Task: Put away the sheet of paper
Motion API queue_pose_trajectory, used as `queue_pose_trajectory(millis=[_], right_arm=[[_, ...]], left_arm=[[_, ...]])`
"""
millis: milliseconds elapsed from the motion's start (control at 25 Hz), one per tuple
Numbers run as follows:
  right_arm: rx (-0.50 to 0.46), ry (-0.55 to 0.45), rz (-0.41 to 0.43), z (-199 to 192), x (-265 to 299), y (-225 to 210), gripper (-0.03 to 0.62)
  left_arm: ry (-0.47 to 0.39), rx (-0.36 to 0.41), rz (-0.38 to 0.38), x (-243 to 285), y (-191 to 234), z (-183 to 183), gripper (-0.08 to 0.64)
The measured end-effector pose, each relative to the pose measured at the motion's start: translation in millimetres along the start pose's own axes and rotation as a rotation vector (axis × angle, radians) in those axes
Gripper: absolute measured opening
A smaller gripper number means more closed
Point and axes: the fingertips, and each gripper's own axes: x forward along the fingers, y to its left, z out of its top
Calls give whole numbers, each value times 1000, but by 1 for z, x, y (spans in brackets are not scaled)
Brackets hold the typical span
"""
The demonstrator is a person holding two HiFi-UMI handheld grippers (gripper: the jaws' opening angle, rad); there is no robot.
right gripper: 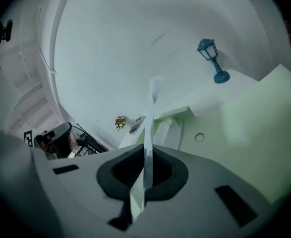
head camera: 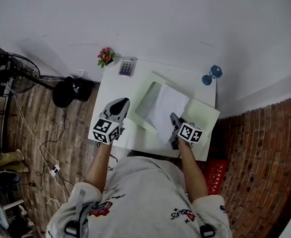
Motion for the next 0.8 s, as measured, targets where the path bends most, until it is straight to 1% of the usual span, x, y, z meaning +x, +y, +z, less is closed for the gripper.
queue_pose_trajectory(millis=[200, 440, 520, 640, 800], right_arm=[[61, 53, -78, -13, 0, -31, -3], [137, 63, -141, -17, -2, -54, -3], [155, 69, -155, -18, -1, -61, -3], [157, 79, -175, -19, 4, -69, -3], [174, 89, -175, -17, 12, -74, -3]], left_arm=[[6, -2, 3, 0, 2, -3, 25], [14, -7, 3, -1, 5, -5, 25], [17, -6, 3, 0, 6, -7, 25], [22, -7, 4, 0, 8, -8, 25], [24, -8, 13, -1, 12, -8, 25]])
